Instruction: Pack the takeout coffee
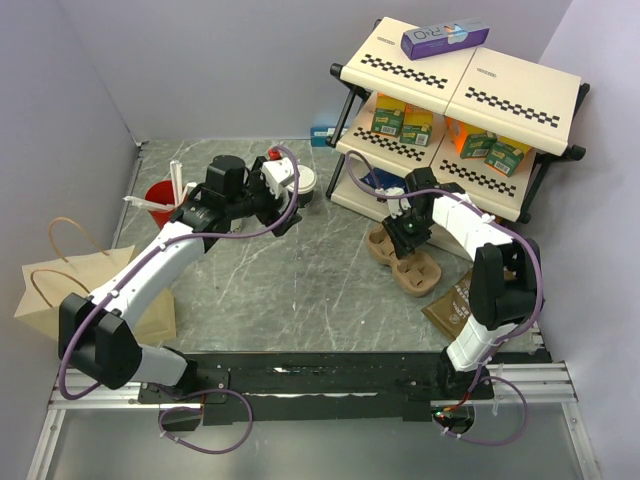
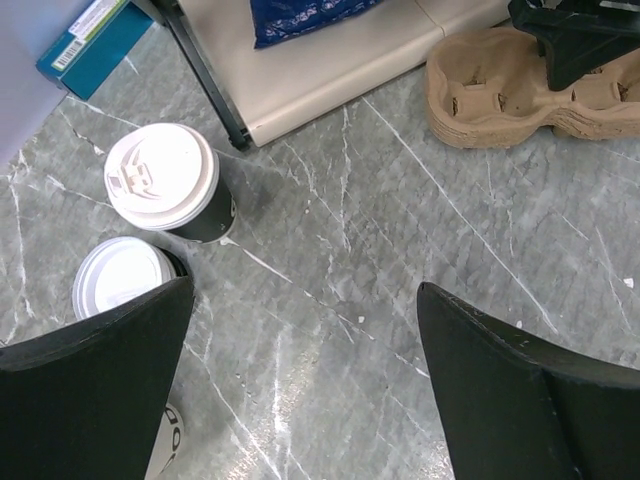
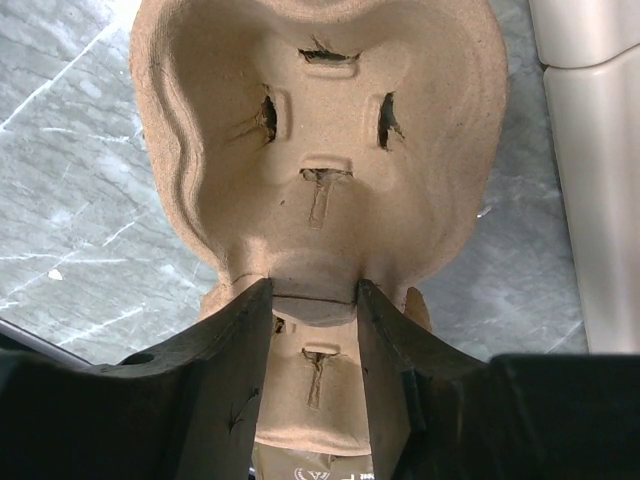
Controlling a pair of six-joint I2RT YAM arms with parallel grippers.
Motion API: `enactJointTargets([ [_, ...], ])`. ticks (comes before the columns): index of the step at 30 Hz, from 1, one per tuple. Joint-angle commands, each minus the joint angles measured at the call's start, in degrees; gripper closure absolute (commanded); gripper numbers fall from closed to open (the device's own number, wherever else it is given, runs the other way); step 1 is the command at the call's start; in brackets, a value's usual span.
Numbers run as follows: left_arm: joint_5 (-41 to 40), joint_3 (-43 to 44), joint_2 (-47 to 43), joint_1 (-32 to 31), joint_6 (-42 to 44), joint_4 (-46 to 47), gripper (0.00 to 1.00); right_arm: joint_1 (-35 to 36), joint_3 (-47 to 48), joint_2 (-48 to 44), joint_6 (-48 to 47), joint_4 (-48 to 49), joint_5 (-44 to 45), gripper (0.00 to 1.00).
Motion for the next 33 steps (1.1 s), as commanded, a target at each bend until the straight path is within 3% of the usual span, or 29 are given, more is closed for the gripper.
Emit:
enactJointTargets([
  [1, -0.54, -0.53, -2.45, 0.35, 0.23, 1.07, 0.01, 0.46, 1.49, 1.36, 0.9, -2.67, 2.27, 0.53],
  [7, -0.72, -0.79, -2.8, 0.44, 0.41, 0.81, 0.01, 0.46, 0.7, 1.62, 1.61, -2.76, 2.09, 0.52],
  [16, -0.55, -0.35, -2.63, 0.62, 0.23, 0.73, 0.01, 0.38, 0.96, -1.8, 0.29, -3.28, 3.58, 0.66],
  [20, -0.37, 0.0, -2.36, 0.62, 0.32, 0.81, 0.01, 0.38, 3.24, -5.31, -1.47, -6.09, 4.11, 0.78],
  [21, -0.2, 0.0, -2.36, 0.62, 0.23, 0.81, 0.01, 0.38, 3.77, -6.71, -2.34, -7.49, 3.24, 0.84],
  [22, -0.11, 0.0, -2.28, 0.62, 0.14, 0.9, 0.01, 0.11, 4.3, -7.25, -2.7, -8.11, 2.63, 0.96],
  [23, -0.11, 0.09, -2.27, 0.62, -0.12, 0.99, 0.0, -0.24, 4.39, -7.86, -2.61, -8.29, 2.18, 1.0],
  [27, 0.25, 0.35, -2.01, 0.62, -0.38, 1.25, 0.01, -3.48, 2.99, -10.42, -4.36, -9.52, -6.67, 1.0],
  [31, 0.07, 0.7, -1.84, 0.62, -0.21, 1.34, 0.01, -3.4, 2.37, -11.55, -7.35, -8.22, -1.43, 1.0],
  [33, -0.02, 0.62, -1.92, 0.7, -0.21, 1.34, 0.01, -5.67, 3.95, -13.4, -7.44, -7.85, -5.27, 1.0],
])
